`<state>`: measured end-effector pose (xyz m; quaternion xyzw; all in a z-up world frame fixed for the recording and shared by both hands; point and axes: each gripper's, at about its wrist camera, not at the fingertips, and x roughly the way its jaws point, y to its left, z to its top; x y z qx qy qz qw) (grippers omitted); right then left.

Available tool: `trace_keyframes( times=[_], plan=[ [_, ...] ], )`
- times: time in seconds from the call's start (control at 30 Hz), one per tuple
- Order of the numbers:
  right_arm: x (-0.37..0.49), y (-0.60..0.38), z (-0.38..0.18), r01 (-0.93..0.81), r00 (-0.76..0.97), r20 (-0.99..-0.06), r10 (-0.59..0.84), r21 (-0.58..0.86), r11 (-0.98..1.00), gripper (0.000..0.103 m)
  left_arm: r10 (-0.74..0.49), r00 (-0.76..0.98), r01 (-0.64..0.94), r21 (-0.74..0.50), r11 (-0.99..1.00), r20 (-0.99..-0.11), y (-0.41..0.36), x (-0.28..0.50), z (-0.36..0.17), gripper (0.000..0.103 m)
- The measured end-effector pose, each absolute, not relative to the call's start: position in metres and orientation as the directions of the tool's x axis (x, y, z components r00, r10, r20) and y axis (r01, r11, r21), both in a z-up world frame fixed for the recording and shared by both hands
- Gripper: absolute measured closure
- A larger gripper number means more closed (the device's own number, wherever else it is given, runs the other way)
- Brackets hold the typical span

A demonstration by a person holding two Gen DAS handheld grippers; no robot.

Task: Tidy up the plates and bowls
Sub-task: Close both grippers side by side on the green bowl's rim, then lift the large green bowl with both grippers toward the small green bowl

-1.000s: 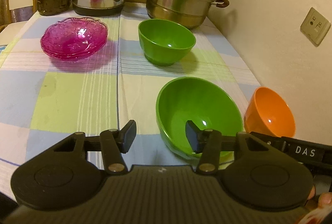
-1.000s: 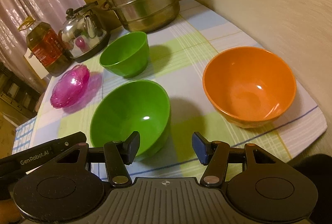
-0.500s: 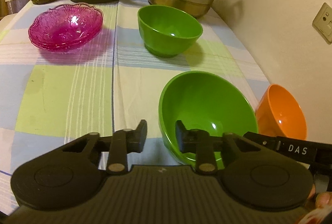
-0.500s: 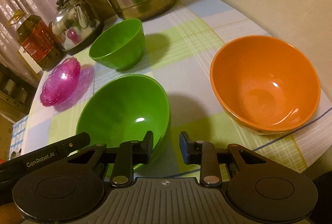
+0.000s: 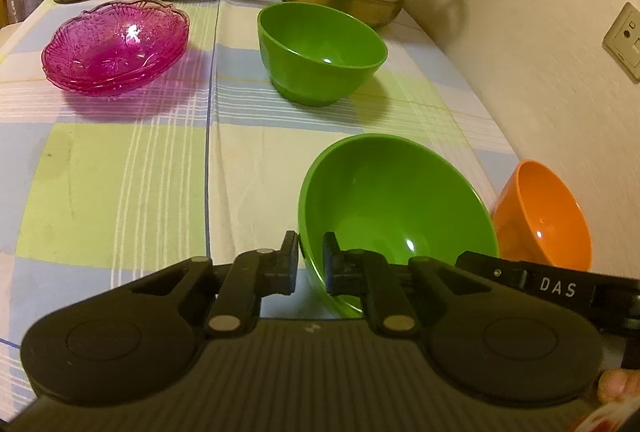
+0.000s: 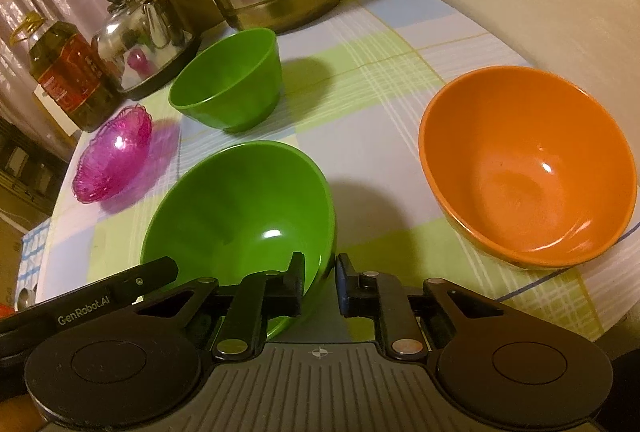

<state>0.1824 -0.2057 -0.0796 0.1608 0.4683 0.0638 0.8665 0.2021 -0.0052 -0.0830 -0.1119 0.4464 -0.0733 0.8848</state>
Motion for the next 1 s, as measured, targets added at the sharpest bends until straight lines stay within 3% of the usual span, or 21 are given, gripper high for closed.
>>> trace_keyframes(
  times=[0.43, 1.0],
  plan=[
    [0.180, -0.204, -0.074, 0.041, 0.562, -0.789, 0.248, 0.327, 0.944, 0.089, -0.241, 0.600, 0.042, -0.271, 0.962, -0.763, -0.005, 0.202, -0.070, 0.092],
    [0.226, -0.197, -0.020, -0.014, 0.638, -0.720, 0.272, 0.342, 0.939, 0.089, -0.229, 0.662, 0.042, -0.270, 0.962, -0.714, 0.004, 0.250, -0.012, 0.092]
  ],
)
